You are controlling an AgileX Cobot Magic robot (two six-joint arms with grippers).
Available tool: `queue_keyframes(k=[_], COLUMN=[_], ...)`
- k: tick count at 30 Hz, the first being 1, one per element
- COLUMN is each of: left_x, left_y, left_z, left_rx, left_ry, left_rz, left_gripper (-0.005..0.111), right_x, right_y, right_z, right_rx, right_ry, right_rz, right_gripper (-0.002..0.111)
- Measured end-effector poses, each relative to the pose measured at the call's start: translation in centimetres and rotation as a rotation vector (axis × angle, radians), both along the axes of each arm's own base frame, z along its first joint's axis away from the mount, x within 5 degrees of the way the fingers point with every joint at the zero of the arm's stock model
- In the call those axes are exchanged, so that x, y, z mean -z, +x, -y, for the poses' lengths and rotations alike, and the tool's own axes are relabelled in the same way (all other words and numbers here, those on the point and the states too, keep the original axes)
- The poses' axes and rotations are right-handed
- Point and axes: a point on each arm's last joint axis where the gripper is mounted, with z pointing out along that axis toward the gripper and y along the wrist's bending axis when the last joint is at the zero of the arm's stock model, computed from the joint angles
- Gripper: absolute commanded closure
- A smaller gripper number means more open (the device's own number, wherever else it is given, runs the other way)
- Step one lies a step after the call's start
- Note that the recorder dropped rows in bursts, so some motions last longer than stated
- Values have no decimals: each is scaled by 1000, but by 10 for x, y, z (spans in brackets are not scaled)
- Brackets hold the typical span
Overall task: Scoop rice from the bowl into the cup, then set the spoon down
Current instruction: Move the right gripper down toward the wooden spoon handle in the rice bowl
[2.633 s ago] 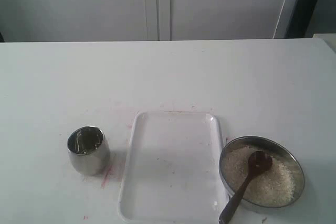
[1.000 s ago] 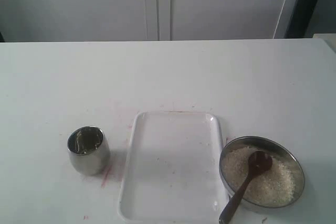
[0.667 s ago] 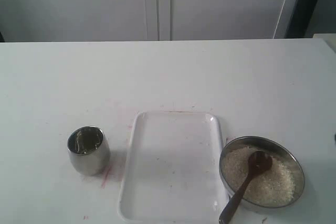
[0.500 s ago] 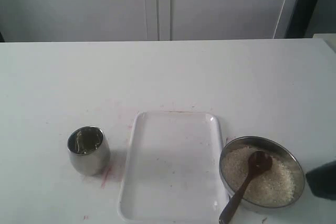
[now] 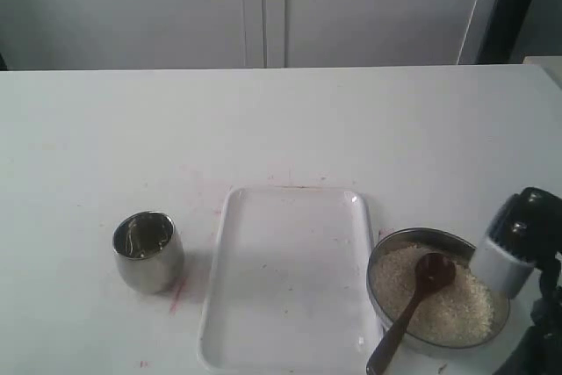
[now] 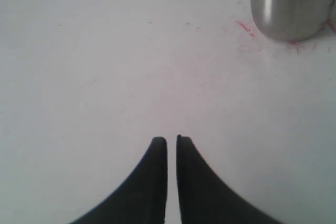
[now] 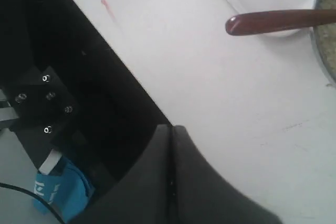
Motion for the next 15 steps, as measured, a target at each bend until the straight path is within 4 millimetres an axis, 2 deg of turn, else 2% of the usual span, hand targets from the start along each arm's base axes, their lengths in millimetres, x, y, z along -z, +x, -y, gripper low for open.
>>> queue_keyframes(k=[2,5,9,15], left_x=[0,0,0,0], left_y=[0,0,0,0], left_z=[0,0,0,0], left_rx=[0,0,0,0], left_ry=[0,0,0,0], left_rz=[0,0,0,0], left_gripper=[92,92,92,92], right_x=[2,7,8,8], right_y=[2,13,24,27], right_z=[-2,-5,-6,-6], right_rx=[50,373,587,777], right_ry=[14,55,108,150], right_rz=[-51,-268,-306,-396], right_gripper=[108,108,108,108])
